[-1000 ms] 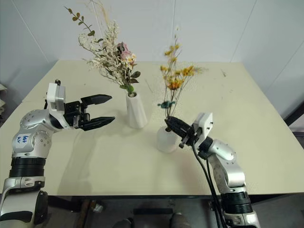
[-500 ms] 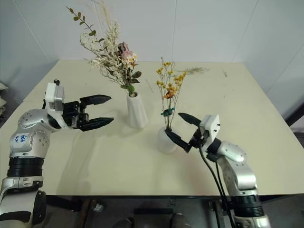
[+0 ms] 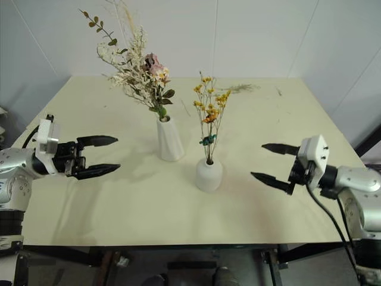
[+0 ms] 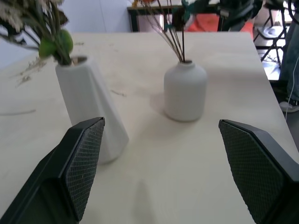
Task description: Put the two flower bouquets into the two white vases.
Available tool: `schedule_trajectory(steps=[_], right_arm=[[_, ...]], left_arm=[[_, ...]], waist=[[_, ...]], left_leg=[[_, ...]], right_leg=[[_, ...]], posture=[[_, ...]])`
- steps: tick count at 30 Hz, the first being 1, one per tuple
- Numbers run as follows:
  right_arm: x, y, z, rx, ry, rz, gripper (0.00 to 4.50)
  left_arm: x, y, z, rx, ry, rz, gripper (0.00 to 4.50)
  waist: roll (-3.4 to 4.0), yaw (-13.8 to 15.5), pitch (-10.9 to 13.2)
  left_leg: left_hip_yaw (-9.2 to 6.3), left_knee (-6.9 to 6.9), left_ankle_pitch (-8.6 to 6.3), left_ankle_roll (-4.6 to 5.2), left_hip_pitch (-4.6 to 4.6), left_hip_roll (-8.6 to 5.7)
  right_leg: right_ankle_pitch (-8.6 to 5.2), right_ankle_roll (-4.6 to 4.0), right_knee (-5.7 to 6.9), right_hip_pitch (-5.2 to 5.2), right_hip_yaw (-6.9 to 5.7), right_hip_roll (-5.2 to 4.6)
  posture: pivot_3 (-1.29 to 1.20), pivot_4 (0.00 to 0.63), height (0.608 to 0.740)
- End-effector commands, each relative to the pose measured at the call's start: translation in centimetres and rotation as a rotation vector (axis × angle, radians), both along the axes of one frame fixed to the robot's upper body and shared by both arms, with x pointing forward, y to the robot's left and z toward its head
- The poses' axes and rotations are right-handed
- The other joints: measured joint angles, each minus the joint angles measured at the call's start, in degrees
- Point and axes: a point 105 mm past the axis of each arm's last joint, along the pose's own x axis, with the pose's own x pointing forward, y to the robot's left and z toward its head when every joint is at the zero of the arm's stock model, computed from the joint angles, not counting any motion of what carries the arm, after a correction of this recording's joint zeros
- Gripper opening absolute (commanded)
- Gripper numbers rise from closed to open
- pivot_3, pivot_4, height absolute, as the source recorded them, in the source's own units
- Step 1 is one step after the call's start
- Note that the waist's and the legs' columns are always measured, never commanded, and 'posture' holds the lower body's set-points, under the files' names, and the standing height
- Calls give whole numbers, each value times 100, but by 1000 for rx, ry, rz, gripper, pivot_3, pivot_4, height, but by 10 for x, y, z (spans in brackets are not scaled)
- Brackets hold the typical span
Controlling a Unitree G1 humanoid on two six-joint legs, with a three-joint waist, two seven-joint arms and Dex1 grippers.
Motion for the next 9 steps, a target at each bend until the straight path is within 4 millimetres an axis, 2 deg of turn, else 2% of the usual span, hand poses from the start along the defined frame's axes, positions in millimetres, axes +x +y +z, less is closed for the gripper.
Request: schedule_trajectory(steps=[1, 4, 5, 9], right_arm=[[3, -4, 3, -63, -12, 30, 4476], [8, -3, 10, -66, -8, 43, 4476], [10, -4, 11, -70, -14, 42, 4496], [14, -6, 11, -54, 3, 14, 4496]], left_arm=[[-1, 15, 9, 24, -70, 78, 4195], [-4, 25, 5, 25, -83, 119, 4195], [-5, 26, 4, 29, -89, 127, 4348], [-7, 27, 5, 28, -89, 120, 4348]], waist=[[0, 6, 0], [2, 7, 1], [2, 7, 1], [2, 9, 1]], left_leg=[[0, 0, 0, 0, 0, 0], [0, -1, 0, 0, -2, 0], [0, -3, -1, -1, -2, 0], [-1, -7, -3, -2, -2, 0]], right_leg=[[0, 1, 0, 0, 0, 0], [8, 14, 0, -1, 1, 0], [10, 18, 0, -2, 1, -1], [16, 29, 4, -4, -1, -1]], posture=[[0, 150, 740], [0, 150, 740], [0, 150, 740], [0, 150, 740]])
